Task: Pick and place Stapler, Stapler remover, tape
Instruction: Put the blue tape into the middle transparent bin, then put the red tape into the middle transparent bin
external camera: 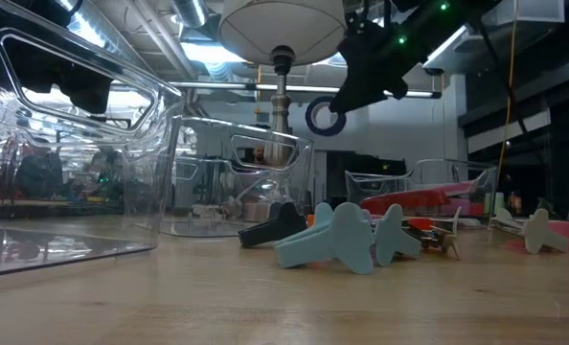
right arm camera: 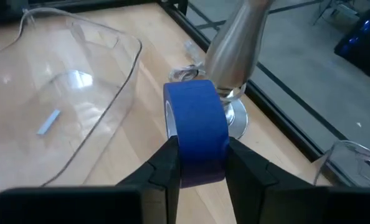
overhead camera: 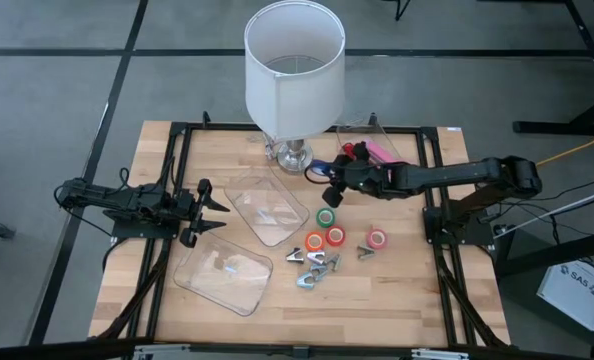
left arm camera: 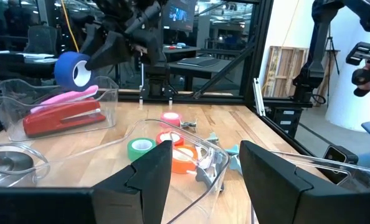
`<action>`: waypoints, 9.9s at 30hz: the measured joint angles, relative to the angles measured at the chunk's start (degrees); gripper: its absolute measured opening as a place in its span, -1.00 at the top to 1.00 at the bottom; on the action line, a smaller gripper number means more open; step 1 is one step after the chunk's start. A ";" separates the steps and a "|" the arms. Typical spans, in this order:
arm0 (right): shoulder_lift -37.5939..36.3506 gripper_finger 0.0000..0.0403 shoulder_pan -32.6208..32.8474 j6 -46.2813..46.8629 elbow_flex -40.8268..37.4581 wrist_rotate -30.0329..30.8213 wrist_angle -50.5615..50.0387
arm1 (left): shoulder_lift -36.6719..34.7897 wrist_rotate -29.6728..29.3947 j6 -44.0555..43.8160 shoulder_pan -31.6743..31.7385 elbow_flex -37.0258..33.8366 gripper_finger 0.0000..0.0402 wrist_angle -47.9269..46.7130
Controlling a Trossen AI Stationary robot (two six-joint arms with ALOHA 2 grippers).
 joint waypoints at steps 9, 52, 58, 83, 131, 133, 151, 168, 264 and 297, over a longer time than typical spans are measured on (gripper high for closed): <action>0.35 0.51 2.28 -0.57 0.02 -2.52 9.45 | 0.02 0.00 0.01 -0.01 0.00 0.08 0.00; 33.40 0.51 6.71 -12.68 33.11 -10.75 -0.97 | 0.01 0.01 0.00 0.01 0.00 0.08 0.00; 35.50 0.47 3.08 -12.42 33.14 -10.82 -0.33 | 0.02 0.00 0.01 0.00 0.00 0.08 0.00; 40.65 0.33 -0.85 -15.22 33.14 -19.08 4.59 | 0.00 0.00 0.01 0.00 0.00 0.08 0.00; 16.99 0.20 10.95 2.92 34.14 -23.03 -36.32 | 0.02 0.00 0.01 0.01 0.00 0.08 0.00; 15.94 0.25 12.20 5.25 34.14 -23.01 -38.89 | 0.02 0.00 0.01 0.00 -0.01 0.08 0.01; 15.21 0.31 20.32 8.61 33.93 -23.03 -47.02 | 0.02 0.00 0.02 0.01 0.00 0.08 0.00; 15.27 0.20 20.51 8.79 19.09 -23.19 -40.29 | 0.01 0.00 0.00 0.00 0.00 0.08 0.00; 21.84 0.78 8.16 -16.95 26.34 -37.36 0.26 | 0.01 0.01 0.00 0.01 -0.01 0.08 0.00; 31.30 0.52 2.89 -13.68 26.23 -33.00 0.98 | 0.01 0.00 0.01 0.00 -0.01 0.08 0.00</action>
